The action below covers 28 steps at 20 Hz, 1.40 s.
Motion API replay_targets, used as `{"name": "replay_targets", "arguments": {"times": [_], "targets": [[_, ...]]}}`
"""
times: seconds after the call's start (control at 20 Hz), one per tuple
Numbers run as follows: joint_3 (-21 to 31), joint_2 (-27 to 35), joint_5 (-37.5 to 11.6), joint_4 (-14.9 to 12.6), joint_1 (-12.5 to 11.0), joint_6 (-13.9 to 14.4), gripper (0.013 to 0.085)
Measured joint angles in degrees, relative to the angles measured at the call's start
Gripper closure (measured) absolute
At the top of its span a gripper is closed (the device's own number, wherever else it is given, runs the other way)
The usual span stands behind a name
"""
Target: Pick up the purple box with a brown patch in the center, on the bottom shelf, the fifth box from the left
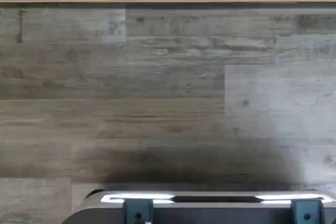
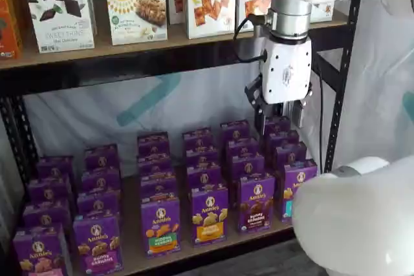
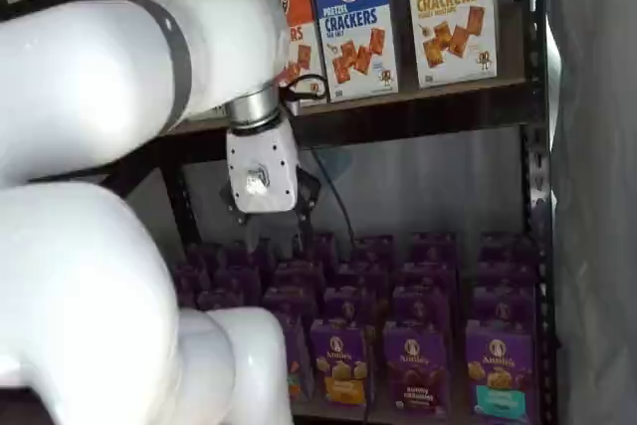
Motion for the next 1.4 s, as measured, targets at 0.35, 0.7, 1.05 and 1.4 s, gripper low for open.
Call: {"name": "replay_targets", "arguments": {"times": [0.35, 0.7, 1.05, 1.4], "targets": [[-0.8, 1.1, 1.4, 4.2, -2.2, -2.7, 0.0130], [-0.6, 1.8, 0.3, 2.4, -0.9, -1.3, 0.0130], [1.6, 2.9, -3.1, 1.8, -0.9, -1.3, 0.0130], [5.5, 4.6, -8.8, 2.1, -2.1, -2.9, 0.0130]]}}
